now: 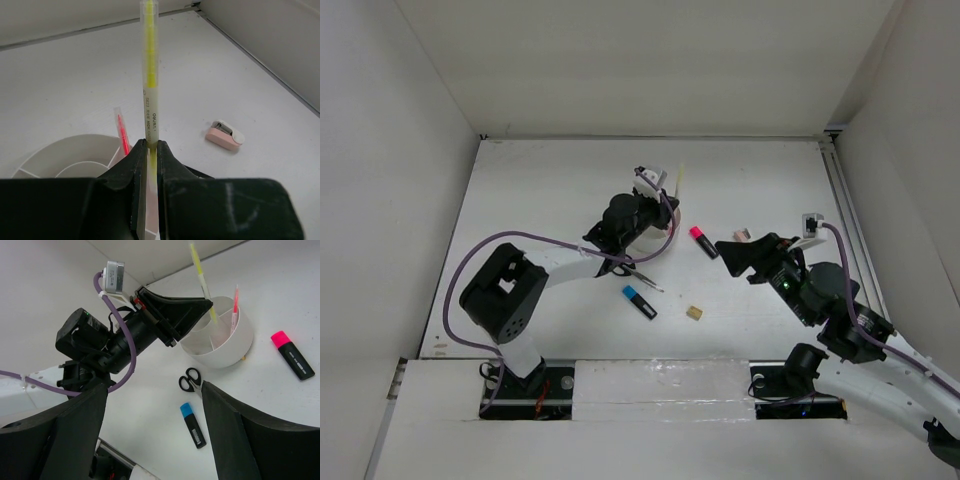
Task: Sort the stationery into containers
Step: Place the pen in the storage box.
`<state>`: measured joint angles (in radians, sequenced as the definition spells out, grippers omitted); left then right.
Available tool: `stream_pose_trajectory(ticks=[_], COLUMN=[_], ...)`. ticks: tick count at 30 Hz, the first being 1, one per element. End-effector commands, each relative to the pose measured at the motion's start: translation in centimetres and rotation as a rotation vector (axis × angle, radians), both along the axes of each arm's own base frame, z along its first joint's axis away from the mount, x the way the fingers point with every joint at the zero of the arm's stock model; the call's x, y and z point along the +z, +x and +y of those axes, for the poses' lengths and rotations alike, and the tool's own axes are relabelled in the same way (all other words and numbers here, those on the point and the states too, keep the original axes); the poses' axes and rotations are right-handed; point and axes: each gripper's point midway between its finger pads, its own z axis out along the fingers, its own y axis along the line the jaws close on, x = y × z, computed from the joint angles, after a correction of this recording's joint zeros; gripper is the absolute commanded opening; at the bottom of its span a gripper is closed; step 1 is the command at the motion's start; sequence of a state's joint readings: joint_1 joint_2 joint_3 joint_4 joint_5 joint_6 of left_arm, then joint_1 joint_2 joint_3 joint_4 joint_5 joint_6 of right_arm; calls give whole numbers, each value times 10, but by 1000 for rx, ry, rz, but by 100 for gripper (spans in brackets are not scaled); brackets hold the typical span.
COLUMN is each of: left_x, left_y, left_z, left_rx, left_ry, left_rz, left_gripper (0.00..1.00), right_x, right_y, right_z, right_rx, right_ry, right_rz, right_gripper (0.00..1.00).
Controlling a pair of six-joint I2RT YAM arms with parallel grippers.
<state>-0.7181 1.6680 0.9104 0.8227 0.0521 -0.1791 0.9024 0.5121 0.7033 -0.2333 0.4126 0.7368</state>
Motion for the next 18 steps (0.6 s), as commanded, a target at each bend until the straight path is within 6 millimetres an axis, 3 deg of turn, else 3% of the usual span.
stream_pose_trajectory(ticks=[1,9,18], left_x=[11,-14,-29], left_y=[2,5,1], left_z=[0,2,4], left_rx=[2,22,12], left_ry=[-25,8,25], left_rz=[-65,-30,-9], left_gripper=[0,0,0], right_x=[-5,-12,-9], right_y=[3,2,0], right_z=[-3,-3,0], right_rx=[-17,-17,1], right_ry=[-15,-15,0], right_rz=[4,15,14], right_gripper=[82,82,82])
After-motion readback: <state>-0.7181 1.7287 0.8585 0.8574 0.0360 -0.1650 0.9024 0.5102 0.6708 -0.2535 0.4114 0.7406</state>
